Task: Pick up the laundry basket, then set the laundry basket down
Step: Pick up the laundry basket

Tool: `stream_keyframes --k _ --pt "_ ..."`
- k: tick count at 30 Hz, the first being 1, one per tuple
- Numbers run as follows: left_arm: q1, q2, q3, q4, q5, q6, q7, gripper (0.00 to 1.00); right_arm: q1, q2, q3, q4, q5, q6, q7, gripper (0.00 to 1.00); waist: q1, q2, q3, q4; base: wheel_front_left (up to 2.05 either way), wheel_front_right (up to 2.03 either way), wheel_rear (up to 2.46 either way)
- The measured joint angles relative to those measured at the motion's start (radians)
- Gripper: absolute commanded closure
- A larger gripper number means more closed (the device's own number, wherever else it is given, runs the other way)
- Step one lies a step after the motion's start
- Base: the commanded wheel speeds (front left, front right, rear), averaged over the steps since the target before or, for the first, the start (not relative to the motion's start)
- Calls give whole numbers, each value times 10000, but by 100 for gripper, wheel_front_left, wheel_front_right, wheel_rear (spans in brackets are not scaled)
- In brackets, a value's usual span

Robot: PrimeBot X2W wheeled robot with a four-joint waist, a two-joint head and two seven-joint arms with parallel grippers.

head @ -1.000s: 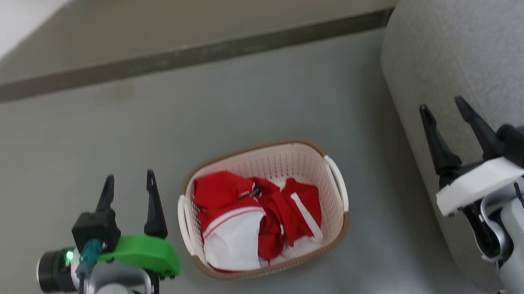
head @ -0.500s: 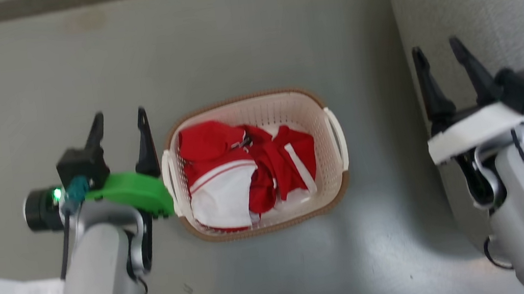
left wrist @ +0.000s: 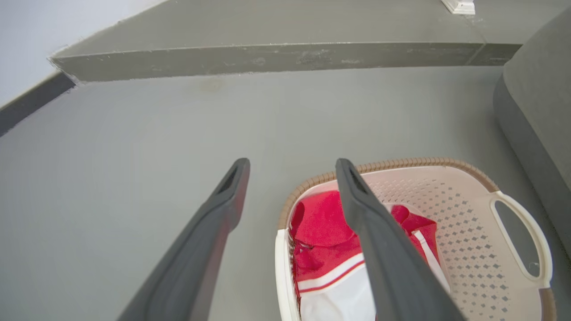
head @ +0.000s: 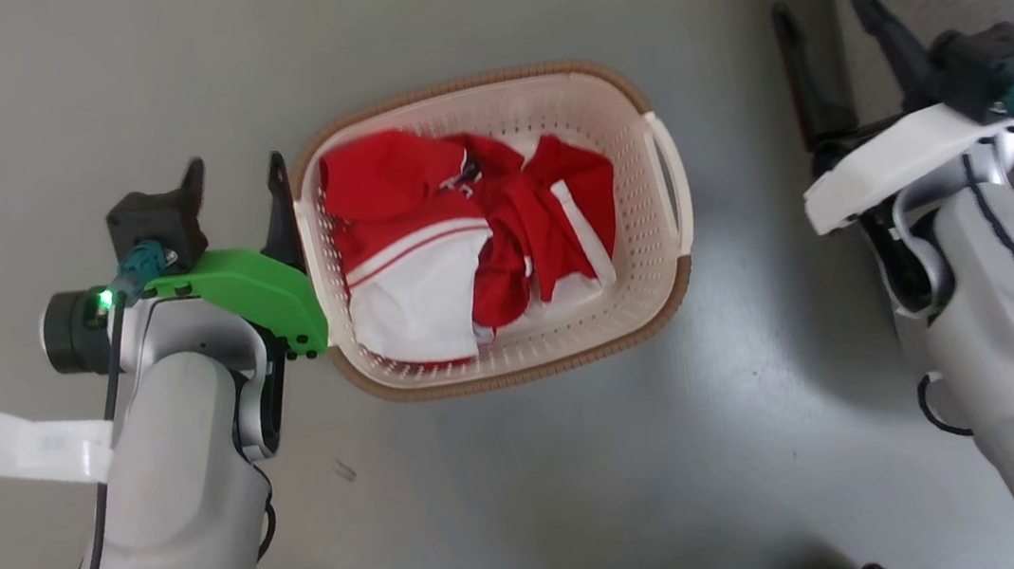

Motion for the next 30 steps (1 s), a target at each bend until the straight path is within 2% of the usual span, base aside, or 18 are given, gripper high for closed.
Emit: stream_keyframes --k 4,16,25,30 --pt "-129 -31 -100 748 -84 -33 176 0 -247 173 303 690 -94 13 0 0 0 0 472 24 0 0 0" --pt "-869 -121 -224 2359 -424 -550 468 0 -981 497 756 2378 -176 182 0 0 0 0 1429 -30 0 0 0" --pt "-1664 -163 -343 3078 -535 -869 564 0 -1623 610 1032 3158 -161 270 0 0 -1 0 2096 -129 0 0 0" --pt "-1934 -184 -341 3490 -600 -894 644 0 -1893 654 1141 3375 -163 272 0 0 -1 0 2404 -149 0 0 0"
